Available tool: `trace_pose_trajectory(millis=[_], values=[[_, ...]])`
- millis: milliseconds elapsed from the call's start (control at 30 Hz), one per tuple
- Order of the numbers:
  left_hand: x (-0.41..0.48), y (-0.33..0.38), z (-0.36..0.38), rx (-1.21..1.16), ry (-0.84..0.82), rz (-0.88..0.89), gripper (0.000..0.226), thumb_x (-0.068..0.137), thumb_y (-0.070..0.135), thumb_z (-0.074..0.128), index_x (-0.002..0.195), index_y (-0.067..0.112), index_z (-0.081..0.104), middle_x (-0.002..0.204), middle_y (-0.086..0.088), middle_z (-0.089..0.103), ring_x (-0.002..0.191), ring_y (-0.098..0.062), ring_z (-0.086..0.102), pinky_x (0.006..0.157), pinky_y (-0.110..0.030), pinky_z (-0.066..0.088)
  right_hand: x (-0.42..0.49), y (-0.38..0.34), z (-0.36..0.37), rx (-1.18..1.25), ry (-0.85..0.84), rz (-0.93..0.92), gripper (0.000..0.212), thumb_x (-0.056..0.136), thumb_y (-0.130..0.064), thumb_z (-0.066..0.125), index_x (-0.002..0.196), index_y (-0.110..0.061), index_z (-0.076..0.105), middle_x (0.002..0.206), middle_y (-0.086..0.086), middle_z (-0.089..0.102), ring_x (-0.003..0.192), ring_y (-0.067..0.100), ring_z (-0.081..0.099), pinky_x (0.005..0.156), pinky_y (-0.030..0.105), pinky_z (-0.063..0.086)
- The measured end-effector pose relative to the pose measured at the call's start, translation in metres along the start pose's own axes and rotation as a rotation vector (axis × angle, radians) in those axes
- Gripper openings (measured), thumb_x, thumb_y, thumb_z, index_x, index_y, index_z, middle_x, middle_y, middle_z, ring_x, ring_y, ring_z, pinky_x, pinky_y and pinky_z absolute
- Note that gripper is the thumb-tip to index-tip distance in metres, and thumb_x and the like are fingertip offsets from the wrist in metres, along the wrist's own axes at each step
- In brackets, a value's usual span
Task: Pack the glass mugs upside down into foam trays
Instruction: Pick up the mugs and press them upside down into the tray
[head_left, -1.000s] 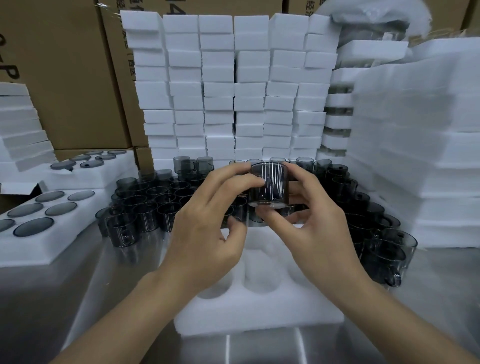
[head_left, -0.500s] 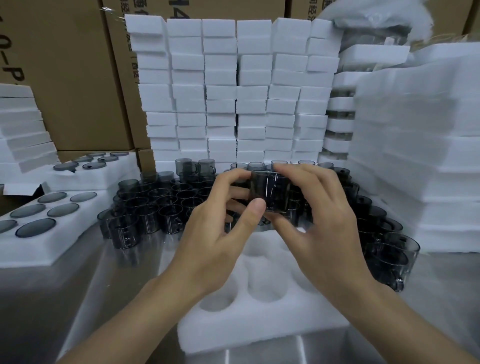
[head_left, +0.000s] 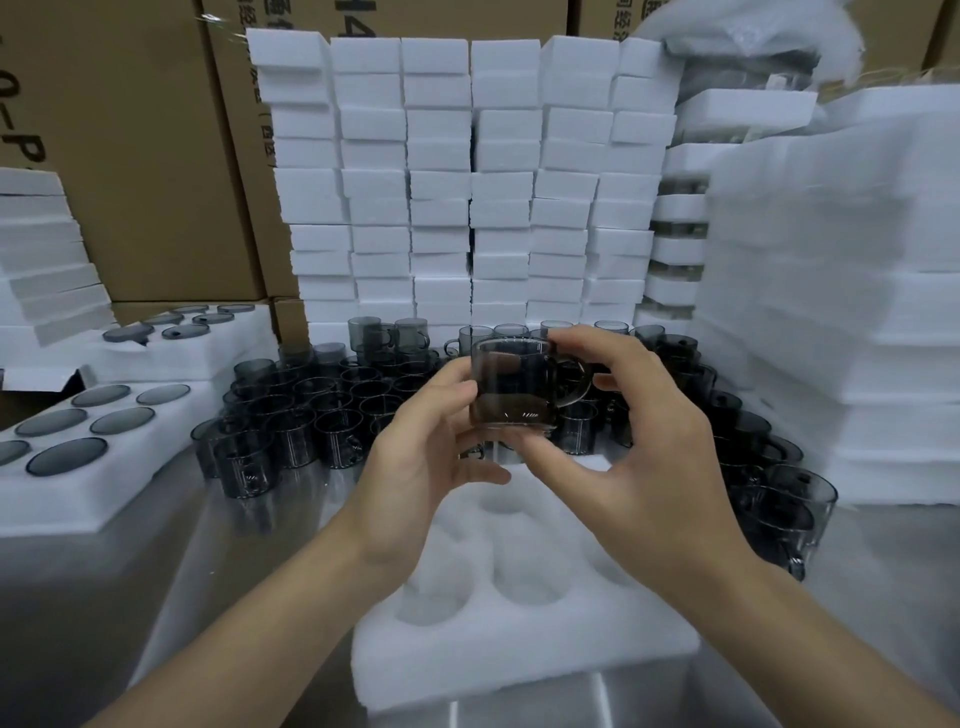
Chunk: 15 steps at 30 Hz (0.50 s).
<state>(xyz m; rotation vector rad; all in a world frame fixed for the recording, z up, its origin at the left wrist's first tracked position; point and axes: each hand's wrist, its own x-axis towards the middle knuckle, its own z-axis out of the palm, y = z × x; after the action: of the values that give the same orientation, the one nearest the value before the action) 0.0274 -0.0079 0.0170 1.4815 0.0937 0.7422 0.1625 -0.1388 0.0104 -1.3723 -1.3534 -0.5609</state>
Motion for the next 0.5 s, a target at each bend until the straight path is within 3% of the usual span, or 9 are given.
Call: trace_pose_trajectory(millis=[100, 200, 267, 367, 433, 500], values=[[0.0000, -0.0022, 0.0051, 0.142, 0.068, 0.046, 0.035, 0.107, 0.031, 0.045, 0.131, 0.031, 0.072, 0.119, -0.002, 0.080, 0.103, -0.016, 0.076, 0.074, -0.031, 0.054, 0.0008, 0.0013, 0.0002, -0.035, 0.026, -0.049, 0.063, 0.084, -0.019, 0.088, 0.141, -0.019, 0.059, 0.130, -0.013, 0.063, 0.124, 0.010, 0.060, 0.106, 0.029, 0.049], [0.0004, -0.0021, 0.0070, 0.220, 0.161, 0.075, 0.028, 0.114, 0.024, 0.050, 0.126, 0.034, 0.072, 0.116, 0.003, 0.080, 0.100, -0.014, 0.078, 0.073, -0.031, 0.053, 0.0024, 0.0044, 0.0001, -0.105, 0.049, -0.083, 0.070, 0.081, -0.013, 0.092, 0.142, -0.019, 0.059, 0.131, -0.015, 0.060, 0.123, 0.007, 0.055, 0.107, 0.028, 0.046], [-0.0002, -0.0006, 0.0073, 0.183, 0.137, 0.056, 0.029, 0.114, 0.038, 0.048, 0.127, 0.032, 0.074, 0.120, 0.002, 0.080, 0.099, -0.013, 0.077, 0.073, -0.030, 0.055, 0.0023, 0.0053, -0.0001, -0.113, 0.034, -0.112, 0.071, 0.081, -0.014, 0.088, 0.144, -0.022, 0.056, 0.135, -0.019, 0.056, 0.126, 0.004, 0.052, 0.111, 0.025, 0.041], [-0.0018, 0.0021, 0.0067, 0.054, 0.058, -0.028, 0.058, 0.096, 0.073, 0.048, 0.118, 0.030, 0.080, 0.124, -0.005, 0.078, 0.103, -0.016, 0.073, 0.074, -0.029, 0.059, 0.0008, 0.0047, 0.0010, -0.116, -0.003, -0.153, 0.073, 0.082, -0.015, 0.083, 0.148, -0.025, 0.054, 0.139, -0.022, 0.054, 0.131, 0.006, 0.050, 0.114, 0.030, 0.041], [-0.0020, 0.0006, 0.0063, 0.037, 0.030, -0.051, 0.068, 0.086, 0.079, 0.051, 0.119, 0.027, 0.080, 0.121, -0.005, 0.078, 0.104, -0.017, 0.072, 0.074, -0.027, 0.059, 0.0001, 0.0042, 0.0021, -0.108, -0.021, -0.159, 0.073, 0.083, -0.015, 0.082, 0.149, -0.025, 0.054, 0.141, -0.018, 0.057, 0.133, 0.009, 0.052, 0.113, 0.037, 0.044], [-0.0015, -0.0006, 0.0069, 0.037, 0.030, -0.038, 0.062, 0.085, 0.075, 0.061, 0.117, 0.025, 0.080, 0.114, -0.002, 0.079, 0.102, -0.014, 0.073, 0.074, -0.028, 0.058, 0.0000, 0.0044, 0.0028, -0.099, -0.026, -0.158, 0.072, 0.084, -0.015, 0.083, 0.149, -0.025, 0.054, 0.141, -0.017, 0.058, 0.133, 0.010, 0.053, 0.113, 0.038, 0.044]])
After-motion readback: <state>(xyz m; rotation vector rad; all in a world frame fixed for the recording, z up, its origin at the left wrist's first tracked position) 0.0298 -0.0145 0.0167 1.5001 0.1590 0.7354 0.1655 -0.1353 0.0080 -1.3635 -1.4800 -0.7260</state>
